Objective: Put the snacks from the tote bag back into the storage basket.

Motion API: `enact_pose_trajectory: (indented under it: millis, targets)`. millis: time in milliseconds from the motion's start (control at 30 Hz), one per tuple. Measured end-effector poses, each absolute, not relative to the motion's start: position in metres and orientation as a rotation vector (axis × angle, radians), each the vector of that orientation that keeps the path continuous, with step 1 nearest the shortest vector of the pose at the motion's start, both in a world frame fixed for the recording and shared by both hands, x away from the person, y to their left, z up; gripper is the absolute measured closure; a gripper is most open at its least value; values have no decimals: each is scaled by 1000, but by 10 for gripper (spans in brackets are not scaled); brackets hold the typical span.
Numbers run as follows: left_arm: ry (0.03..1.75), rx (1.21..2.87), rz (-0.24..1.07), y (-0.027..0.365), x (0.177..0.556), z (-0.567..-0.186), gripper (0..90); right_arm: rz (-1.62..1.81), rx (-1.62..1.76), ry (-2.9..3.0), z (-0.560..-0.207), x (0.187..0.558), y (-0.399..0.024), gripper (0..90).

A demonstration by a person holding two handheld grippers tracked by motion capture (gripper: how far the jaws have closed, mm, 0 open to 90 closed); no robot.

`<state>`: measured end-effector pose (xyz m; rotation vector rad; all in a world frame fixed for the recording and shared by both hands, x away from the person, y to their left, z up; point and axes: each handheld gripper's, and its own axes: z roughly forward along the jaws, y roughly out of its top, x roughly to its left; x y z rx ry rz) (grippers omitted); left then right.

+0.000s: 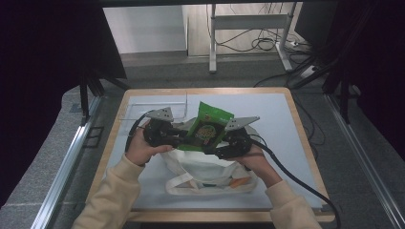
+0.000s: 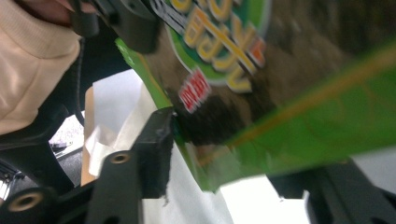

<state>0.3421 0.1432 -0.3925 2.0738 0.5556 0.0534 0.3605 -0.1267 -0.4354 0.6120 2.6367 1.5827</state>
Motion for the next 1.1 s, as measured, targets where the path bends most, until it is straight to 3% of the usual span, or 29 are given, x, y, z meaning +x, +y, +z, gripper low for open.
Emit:
enact_pose_trajectory:
  millis: [567,900,1100]
  targets:
    - [572,2085,52,150,347,-405,615,1623,524,2654,-432,363,-130,708]
    - [601,2087,128,152,347,-404,423,1553,535,2637,-427,365,-135,719]
    - [604,2082,169,157,344,-399,394,1414,531,2637,-422,366,-140,720]
